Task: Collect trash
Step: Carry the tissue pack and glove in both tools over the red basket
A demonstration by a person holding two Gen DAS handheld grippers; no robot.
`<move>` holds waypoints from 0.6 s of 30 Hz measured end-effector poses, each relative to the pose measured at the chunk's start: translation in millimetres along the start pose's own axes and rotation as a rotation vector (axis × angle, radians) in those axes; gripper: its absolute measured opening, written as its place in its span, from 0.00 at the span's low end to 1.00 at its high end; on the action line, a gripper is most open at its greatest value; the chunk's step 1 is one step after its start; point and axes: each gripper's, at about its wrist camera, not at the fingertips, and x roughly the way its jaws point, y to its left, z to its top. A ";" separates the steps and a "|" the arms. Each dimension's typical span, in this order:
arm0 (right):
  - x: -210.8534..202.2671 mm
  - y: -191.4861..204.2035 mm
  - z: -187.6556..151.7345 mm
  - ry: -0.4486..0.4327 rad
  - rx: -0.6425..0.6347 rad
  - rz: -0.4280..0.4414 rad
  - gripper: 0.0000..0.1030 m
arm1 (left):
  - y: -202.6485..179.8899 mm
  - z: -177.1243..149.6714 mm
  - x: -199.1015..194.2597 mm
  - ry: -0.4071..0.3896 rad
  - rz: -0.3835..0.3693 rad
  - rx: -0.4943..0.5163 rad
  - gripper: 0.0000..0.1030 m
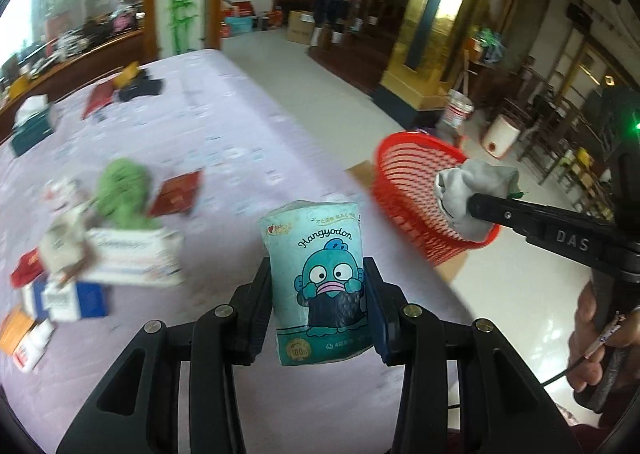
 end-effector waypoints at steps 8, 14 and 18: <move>-12.6 -74.3 20.6 -0.015 0.095 -0.040 0.23 | -57.7 44.5 45.8 0.043 -0.089 0.042 0.39; -15.6 -109.2 35.6 -0.025 0.126 -0.044 0.24 | -91.8 71.9 87.4 0.069 -0.115 0.048 0.40; -11.2 -119.6 47.1 -0.027 0.135 -0.036 0.25 | -110.1 82.0 101.7 0.065 -0.108 0.073 0.46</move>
